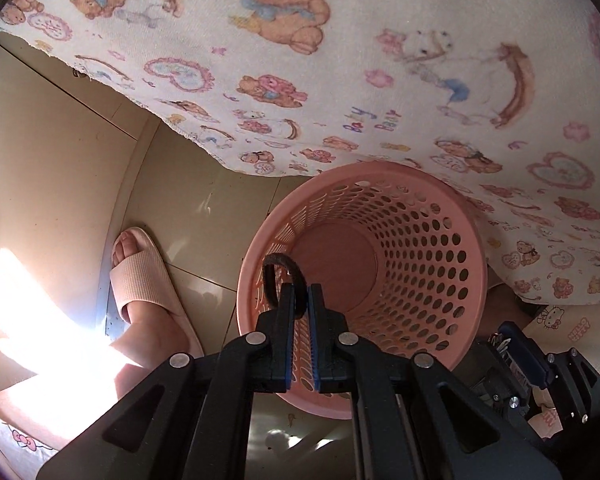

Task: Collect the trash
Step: 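Carry both items over the pink wastebasket and open both tools to drop them, then move both open tools back toward the items on the table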

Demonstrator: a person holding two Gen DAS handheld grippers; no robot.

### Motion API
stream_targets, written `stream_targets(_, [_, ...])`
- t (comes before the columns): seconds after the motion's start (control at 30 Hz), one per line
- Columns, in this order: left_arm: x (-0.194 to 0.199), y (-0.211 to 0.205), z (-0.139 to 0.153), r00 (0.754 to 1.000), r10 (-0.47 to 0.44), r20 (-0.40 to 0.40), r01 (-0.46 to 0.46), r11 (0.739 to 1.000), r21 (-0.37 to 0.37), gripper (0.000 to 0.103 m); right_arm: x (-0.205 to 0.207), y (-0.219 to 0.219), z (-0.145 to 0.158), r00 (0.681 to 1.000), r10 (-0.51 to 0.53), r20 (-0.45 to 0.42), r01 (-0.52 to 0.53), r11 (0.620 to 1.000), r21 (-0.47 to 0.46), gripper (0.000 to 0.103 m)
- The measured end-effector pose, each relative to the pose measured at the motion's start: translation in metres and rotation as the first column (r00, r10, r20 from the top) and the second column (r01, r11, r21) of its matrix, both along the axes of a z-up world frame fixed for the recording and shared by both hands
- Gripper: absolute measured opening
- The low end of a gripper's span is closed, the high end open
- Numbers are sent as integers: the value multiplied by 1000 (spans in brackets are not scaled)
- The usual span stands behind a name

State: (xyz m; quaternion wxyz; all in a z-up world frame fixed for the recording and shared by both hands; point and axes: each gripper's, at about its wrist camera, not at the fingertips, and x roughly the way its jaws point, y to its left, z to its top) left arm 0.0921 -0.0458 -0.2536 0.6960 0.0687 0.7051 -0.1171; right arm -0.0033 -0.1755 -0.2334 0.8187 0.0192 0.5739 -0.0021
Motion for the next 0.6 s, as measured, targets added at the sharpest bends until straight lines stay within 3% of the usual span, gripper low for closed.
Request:
stream_targets(0.17, [0,4,2,1000,17,3,-17,1000,-1,36,0,-2,-5,999,-16,-36,16,1000,7,25])
stream_targets(0.3, [2,8,7,999,35,11,-35,999,0,51,-2,-3,-1,999,-38,-9,38,999,-8,56])
stream_targets(0.6, [4,17,45,992,70,100,-73,997,19,68,-1,-9,26,996,-72,59,72,997,0,61])
